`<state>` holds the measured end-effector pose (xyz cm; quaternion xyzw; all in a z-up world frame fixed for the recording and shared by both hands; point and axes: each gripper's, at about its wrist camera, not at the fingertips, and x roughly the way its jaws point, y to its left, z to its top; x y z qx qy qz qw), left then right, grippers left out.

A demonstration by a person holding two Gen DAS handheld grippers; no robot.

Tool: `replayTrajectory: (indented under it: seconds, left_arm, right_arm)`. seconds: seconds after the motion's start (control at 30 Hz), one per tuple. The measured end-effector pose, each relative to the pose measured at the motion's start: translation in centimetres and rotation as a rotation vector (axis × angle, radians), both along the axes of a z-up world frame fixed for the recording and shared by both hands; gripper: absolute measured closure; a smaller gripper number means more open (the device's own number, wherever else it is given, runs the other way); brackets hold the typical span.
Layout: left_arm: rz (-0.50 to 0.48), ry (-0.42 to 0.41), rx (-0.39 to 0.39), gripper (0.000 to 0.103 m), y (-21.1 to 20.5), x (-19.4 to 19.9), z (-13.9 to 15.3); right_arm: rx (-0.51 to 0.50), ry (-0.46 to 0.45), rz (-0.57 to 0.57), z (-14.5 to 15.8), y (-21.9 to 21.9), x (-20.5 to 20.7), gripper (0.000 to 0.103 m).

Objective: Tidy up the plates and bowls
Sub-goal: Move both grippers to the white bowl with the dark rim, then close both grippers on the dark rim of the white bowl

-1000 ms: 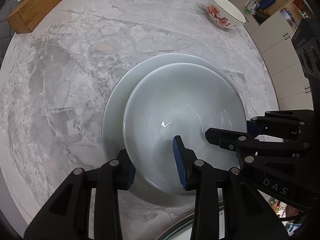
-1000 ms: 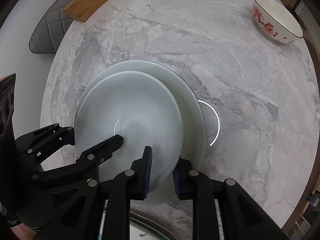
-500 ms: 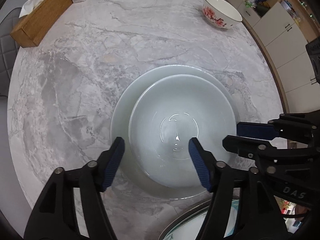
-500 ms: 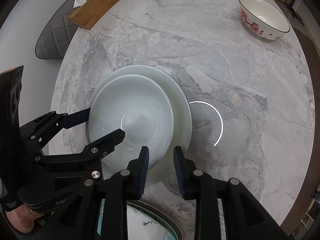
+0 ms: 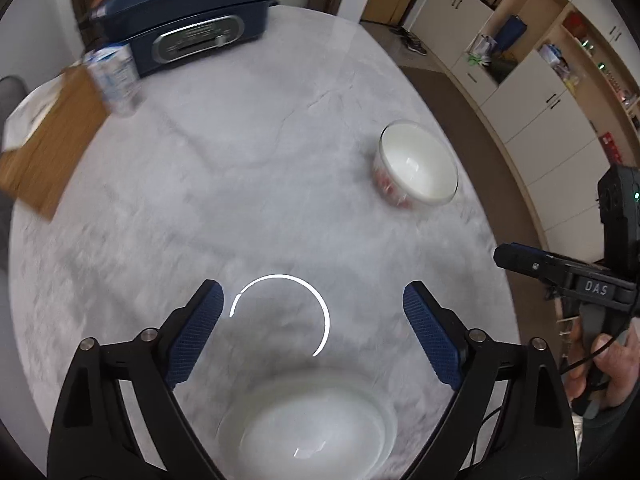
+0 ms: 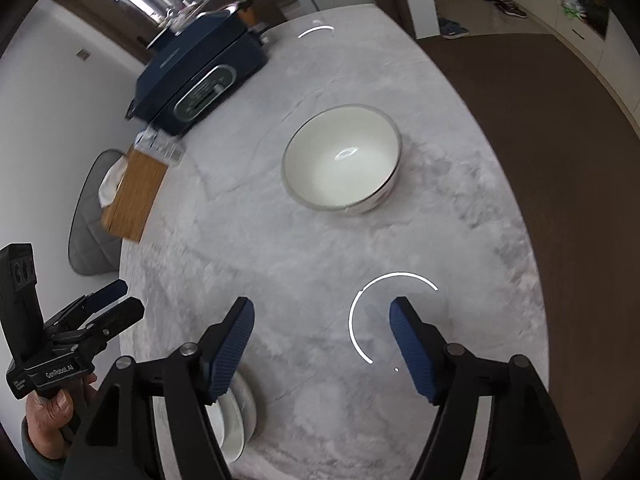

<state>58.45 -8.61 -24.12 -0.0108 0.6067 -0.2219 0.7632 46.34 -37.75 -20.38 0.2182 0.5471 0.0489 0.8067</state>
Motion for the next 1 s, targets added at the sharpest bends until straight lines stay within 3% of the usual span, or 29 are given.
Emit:
replayTrajectory:
  seconds: [0.13,0.27,0.53,0.6,0.67,0.7,0.83,0.9,0.93,1.0]
  left_arm:
    - [-0.049,0.018,0.035,0.011,-5.5,5.1,-2.2]
    - [-0.080,0.026,0.052,0.011,-10.1,8.4,-4.8]
    - [-0.042,0.084,0.030,0.011,-13.5,12.1,-9.4]
    - [-0.033,0.085,0.052,0.011,-13.8,12.4,-10.3]
    - [-0.034,0.088,0.066,0.013,-14.1,12.8,-11.0]
    - [-0.036,0.087,0.084,0.019,-14.0,12.7,-11.4]
    - [-0.057,0.066,0.098,0.052,-14.7,12.7,-12.2]
    - [-0.086,0.044,0.099,0.076,-15.6,12.6,-11.9]
    - [-0.102,0.029,0.111,0.080,-16.2,12.5,-11.7]
    - [-0.131,0.028,0.108,0.095,-17.3,12.3,-11.6]
  right_arm:
    - [-0.014,-0.013,-0.061,-1.3,-3.4,3.5,0.020]
    - [0.019,-0.020,-0.073,-2.4,-4.9,6.3,0.019]
    - [0.014,0.036,-0.062,-5.3,-5.1,10.4,0.019]
    - [-0.004,0.057,-0.054,-6.0,-5.0,11.2,0.022]
    - [-0.017,0.076,-0.038,-6.6,-4.8,11.6,0.034]
    - [-0.027,0.085,-0.030,-6.8,-4.7,11.8,0.038]
    - [-0.033,0.130,-0.021,-8.2,-4.7,12.0,0.073]
    - [-0.017,0.128,-0.008,-8.4,-4.3,11.9,0.077]
    - [-0.022,0.122,0.001,-8.3,-4.0,11.8,0.084]
    - [-0.050,0.116,0.016,-7.9,-3.2,12.0,0.087]
